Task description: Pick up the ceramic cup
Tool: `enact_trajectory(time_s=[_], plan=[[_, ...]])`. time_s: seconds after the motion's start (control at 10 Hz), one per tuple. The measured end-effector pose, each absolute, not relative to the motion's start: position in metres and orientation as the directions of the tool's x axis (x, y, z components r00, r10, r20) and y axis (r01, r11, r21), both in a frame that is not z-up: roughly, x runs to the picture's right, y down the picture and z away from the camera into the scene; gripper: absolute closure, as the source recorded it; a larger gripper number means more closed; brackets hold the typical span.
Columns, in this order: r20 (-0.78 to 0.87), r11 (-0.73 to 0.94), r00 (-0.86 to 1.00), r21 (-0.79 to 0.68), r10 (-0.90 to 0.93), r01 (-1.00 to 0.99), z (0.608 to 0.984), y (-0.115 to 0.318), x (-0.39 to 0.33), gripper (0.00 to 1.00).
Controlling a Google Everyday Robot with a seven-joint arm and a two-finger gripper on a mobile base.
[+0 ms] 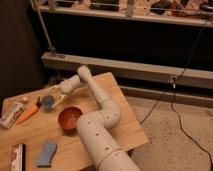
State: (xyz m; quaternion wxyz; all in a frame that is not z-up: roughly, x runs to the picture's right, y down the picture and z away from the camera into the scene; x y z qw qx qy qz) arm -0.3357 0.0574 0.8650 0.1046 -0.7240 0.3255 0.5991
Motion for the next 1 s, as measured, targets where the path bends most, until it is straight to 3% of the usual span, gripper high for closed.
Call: enact_trajectory(time_s=[1.0], plan=[[-0.931, -0.796, 0.012, 0.305, -0.364, -0.522, 0.891, 0.053, -0.343, 0.35]])
